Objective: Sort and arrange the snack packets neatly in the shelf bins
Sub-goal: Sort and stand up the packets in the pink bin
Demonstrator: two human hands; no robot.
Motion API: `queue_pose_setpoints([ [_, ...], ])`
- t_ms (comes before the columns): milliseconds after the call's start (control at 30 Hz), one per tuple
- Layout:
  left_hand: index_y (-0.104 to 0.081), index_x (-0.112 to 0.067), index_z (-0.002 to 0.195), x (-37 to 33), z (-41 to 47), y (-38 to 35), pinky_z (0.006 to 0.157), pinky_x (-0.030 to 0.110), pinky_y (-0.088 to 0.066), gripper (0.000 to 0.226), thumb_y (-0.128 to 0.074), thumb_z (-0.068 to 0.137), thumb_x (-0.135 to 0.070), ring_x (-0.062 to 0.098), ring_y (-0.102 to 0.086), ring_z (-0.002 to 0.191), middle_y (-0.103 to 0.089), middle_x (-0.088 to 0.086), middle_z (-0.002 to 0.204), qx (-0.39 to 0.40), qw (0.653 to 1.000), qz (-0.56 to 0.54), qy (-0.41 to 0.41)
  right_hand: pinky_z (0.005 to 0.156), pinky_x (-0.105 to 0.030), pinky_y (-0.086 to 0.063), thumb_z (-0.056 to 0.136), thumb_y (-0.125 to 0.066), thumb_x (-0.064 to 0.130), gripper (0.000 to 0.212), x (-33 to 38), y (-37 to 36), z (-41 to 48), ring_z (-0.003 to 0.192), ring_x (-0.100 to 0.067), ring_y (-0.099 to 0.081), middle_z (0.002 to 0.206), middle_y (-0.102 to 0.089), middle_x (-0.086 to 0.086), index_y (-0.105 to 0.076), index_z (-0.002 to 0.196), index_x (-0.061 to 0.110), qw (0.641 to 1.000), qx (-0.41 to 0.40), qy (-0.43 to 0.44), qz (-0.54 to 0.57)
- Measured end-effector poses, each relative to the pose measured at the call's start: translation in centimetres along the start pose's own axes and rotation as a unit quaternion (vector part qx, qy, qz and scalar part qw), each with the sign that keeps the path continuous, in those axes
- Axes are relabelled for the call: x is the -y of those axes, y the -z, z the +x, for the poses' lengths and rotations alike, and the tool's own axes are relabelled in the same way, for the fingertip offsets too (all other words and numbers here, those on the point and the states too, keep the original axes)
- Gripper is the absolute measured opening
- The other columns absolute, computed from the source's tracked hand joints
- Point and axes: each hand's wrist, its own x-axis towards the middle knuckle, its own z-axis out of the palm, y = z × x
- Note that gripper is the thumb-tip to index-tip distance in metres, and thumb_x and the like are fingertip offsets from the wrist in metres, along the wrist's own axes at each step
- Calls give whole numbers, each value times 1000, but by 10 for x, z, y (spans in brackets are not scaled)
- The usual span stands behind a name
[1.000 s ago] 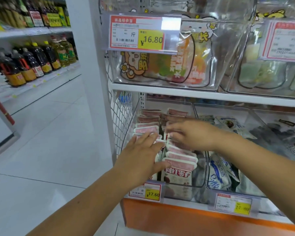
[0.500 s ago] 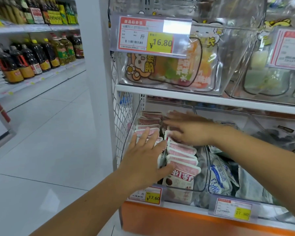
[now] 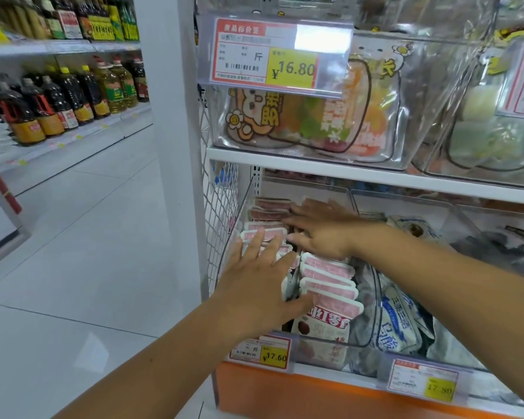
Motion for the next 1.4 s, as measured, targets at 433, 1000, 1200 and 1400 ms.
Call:
queue_pose_setpoints([
  [433, 3, -19, 153, -8, -43, 22, 109, 23, 13, 75, -32, 98, -54, 15, 11, 147, 8, 0, 161, -84, 996, 10, -7, 93, -35, -44, 82, -62, 55, 35, 21, 8, -25, 116, -15, -49, 139, -41, 10, -65, 109, 33, 991, -74, 0, 115],
  [1000, 1, -24, 154, -5, -84, 11, 110, 18, 12, 61, -28, 103, -42, 6, 13, 145, 9, -9, 161, -43, 999, 3, -28, 105, -28, -33, 89, -65, 32, 11, 38, 8, -16, 134, -13, -39, 150, -40, 4, -73, 87, 25, 938, -69, -44, 336],
  [1200, -9, -20, 154, 0, -84, 3, 109, 23, 2, 60, -29, 102, -42, 13, -2, 148, -5, -2, 161, -65, 997, 37, -22, 112, -30, -28, 82, -69, 41, 18, 35, 8, -57, 143, -12, -25, 157, -26, 3, -71, 100, 36, 971, -6, -17, 239],
  [1400, -1, -20, 154, -4, -87, 9, 110, 22, 6, 62, -25, 102, -44, 11, 3, 148, 2, -4, 162, -56, 997, 47, -19, 115, -50, -21, 86, -67, 31, 8, 59, -22, -33, 145, -22, -16, 157, -26, 6, -73, 81, 32, 960, -109, -1, 258],
])
